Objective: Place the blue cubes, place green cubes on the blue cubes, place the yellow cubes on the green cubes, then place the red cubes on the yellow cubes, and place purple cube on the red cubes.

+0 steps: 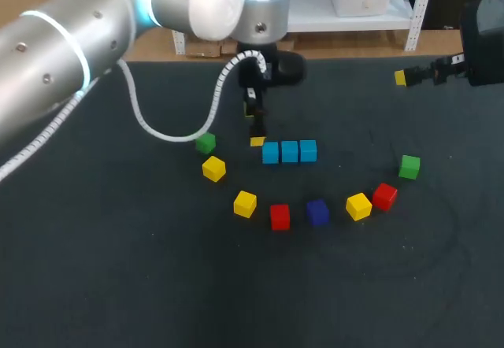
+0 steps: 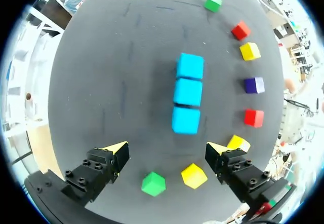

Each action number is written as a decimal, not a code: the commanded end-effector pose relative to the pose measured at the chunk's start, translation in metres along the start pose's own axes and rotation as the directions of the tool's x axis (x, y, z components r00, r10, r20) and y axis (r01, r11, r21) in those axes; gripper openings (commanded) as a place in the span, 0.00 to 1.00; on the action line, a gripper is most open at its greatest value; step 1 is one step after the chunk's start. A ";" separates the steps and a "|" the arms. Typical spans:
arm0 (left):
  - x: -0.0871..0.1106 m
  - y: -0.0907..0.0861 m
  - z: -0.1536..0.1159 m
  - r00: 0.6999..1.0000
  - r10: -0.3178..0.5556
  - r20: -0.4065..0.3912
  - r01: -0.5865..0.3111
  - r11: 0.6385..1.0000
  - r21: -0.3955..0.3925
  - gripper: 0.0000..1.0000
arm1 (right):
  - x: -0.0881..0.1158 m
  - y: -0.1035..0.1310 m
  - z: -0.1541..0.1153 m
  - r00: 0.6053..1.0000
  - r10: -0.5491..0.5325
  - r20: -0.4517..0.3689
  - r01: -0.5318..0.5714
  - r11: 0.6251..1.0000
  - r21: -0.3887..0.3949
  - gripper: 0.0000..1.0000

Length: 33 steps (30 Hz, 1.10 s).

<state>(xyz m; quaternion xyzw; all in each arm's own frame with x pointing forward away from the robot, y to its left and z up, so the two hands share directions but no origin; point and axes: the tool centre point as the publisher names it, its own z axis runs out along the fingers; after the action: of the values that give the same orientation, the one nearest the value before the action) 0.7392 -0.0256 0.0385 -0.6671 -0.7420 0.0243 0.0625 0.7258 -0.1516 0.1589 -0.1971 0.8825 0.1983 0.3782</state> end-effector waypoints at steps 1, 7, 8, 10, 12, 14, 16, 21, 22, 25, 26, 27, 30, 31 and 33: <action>0.026 -0.027 -0.006 0.998 0.046 0.031 -0.044 0.998 -0.045 1.00 | 0.000 0.002 -0.001 1.000 0.000 0.000 0.000 1.000 0.007 1.00; 0.047 -0.050 -0.002 0.987 0.148 -0.056 -0.152 0.986 -0.067 1.00 | 0.000 0.002 -0.001 1.000 0.000 0.000 0.000 1.000 0.007 1.00; 0.052 -0.053 -0.001 0.984 0.164 -0.070 -0.169 0.983 -0.075 1.00 | 0.000 0.002 -0.001 1.000 0.000 0.000 0.000 1.000 0.007 1.00; 0.059 -0.058 -0.001 0.979 0.196 -0.059 -0.201 0.976 -0.084 1.00 | 0.000 0.002 -0.001 1.000 0.000 0.000 0.000 1.000 0.007 1.00; 0.065 -0.064 -0.001 0.970 0.240 -0.036 -0.242 0.965 -0.103 1.00 | 0.000 0.002 -0.001 1.000 0.000 0.000 0.000 1.000 0.007 1.00; 0.069 -0.068 0.001 0.965 0.263 -0.022 -0.264 0.957 -0.120 1.00 | 0.000 0.002 -0.001 1.000 0.000 0.000 0.000 1.000 0.007 1.00; 0.071 -0.071 0.005 0.960 0.280 0.008 -0.275 0.946 -0.171 1.00 | 0.000 0.002 -0.001 1.000 0.000 0.000 0.000 1.000 0.007 1.00; 0.076 -0.081 0.016 0.940 0.338 0.041 -0.327 0.930 -0.171 1.00 | 0.000 0.002 -0.001 1.000 0.000 0.000 0.000 1.000 0.007 1.00; 0.076 -0.081 0.019 0.941 0.337 0.040 -0.326 0.930 -0.172 1.00 | 0.000 0.002 -0.001 1.000 0.000 0.000 0.000 1.000 0.007 1.00; 0.074 -0.078 0.027 0.944 0.330 0.017 -0.321 0.927 -0.193 1.00 | 0.000 0.002 -0.001 1.000 0.000 0.000 0.000 1.000 0.007 1.00; 0.072 -0.076 0.029 0.948 0.319 0.017 -0.309 0.931 -0.196 1.00 | 0.000 0.002 -0.001 1.000 0.000 0.000 0.000 1.000 0.007 1.00; 0.070 -0.075 0.031 0.948 0.319 0.016 -0.310 0.931 -0.194 1.00 | 0.000 0.002 -0.001 1.000 0.000 0.000 0.000 1.000 0.007 1.00; 0.066 -0.071 0.036 0.948 0.317 0.002 -0.310 0.929 -0.203 0.98 | 0.000 0.002 -0.001 1.000 0.000 0.000 0.000 1.000 0.007 1.00; 0.065 -0.070 0.037 0.949 0.316 0.002 -0.309 0.929 -0.203 1.00 | 0.000 0.002 -0.001 1.000 0.000 0.000 0.000 1.000 0.007 1.00; 0.064 -0.068 0.039 0.947 0.320 -0.003 -0.315 0.929 -0.195 1.00 | 0.000 0.002 -0.001 1.000 0.000 0.000 0.000 1.000 0.007 1.00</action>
<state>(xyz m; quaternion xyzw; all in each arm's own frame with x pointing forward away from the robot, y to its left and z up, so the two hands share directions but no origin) 0.6631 0.0318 0.0155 -0.7793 -0.6266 -0.0094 0.0039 0.7258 -0.1516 0.1589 -0.1970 0.8825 0.1983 0.3782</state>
